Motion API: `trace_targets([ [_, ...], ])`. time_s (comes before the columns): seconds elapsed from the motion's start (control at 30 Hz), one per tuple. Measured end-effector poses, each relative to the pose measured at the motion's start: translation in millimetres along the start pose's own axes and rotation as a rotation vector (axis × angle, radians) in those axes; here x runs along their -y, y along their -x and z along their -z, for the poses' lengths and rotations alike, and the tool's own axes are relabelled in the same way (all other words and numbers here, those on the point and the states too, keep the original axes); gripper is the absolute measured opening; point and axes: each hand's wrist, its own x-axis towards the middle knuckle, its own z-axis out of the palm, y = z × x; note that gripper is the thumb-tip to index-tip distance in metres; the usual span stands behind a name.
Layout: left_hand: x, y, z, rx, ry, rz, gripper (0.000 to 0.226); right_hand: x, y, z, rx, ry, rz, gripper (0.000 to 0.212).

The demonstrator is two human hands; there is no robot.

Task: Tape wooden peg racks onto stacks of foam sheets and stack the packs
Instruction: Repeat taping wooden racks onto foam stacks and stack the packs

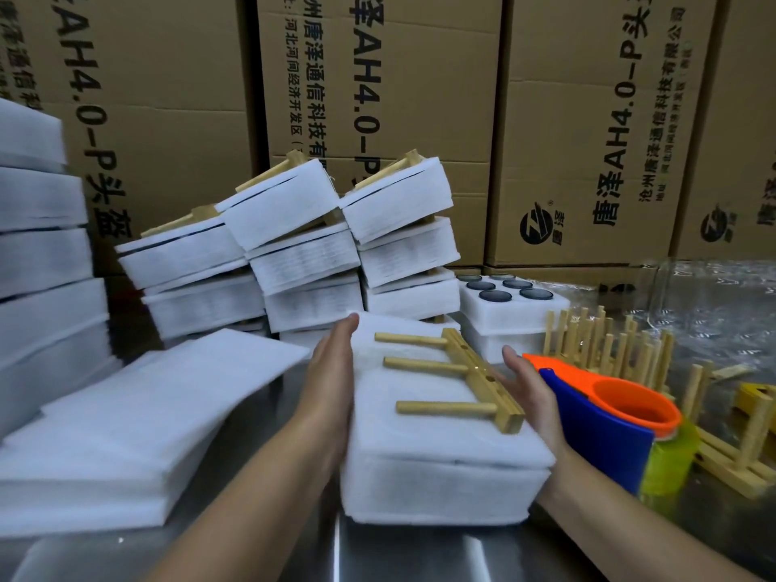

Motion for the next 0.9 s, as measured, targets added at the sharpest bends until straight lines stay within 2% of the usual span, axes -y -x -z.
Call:
trace_targets([
  [0.07, -2, -2, -4, -0.031, 0.050, 0.119, 0.045, 4, 3, 2, -0.009, 0.017, 0.006, 0.084],
  [0.13, -1, -3, -4, 0.026, 0.064, 0.202, 0.039, 5, 3, 0, -0.037, 0.065, 0.009, 0.083],
  [0.27, 7, -2, 6, 0.108, 0.019, 0.264, 0.033, 2, -2, 0, -0.132, 0.049, 0.040, 0.051],
  [0.37, 15, -8, 11, 0.109, 0.009, 0.270, 0.030, 0, -7, 1, -0.208, 0.146, 0.055, 0.026],
  [0.4, 18, -12, 12, 0.111, 0.013, 0.256, 0.035, 0, -9, 4, -0.213, 0.177, 0.043, 0.028],
  [0.5, 23, -18, 12, 0.088, 0.010, 0.227, 0.045, 1, -14, 8, -0.193, 0.259, -0.005, 0.054],
  [0.63, 13, -31, 15, 0.044, 0.006, 0.168, 0.045, 6, -40, 9, -0.219, 0.319, -0.004, 0.045],
  [0.73, -7, -43, 22, -0.016, 0.067, 0.114, 0.032, 5, -70, -3, -0.308, 0.289, -0.004, 0.034],
  [0.83, -11, -53, 38, -0.051, 0.008, 0.129, 0.031, -9, -94, -15, -0.311, 0.313, -0.035, 0.023],
  [0.9, -1, -59, 51, -0.069, -0.071, 0.147, 0.029, -23, -102, -10, -0.343, 0.372, -0.025, 0.039],
])
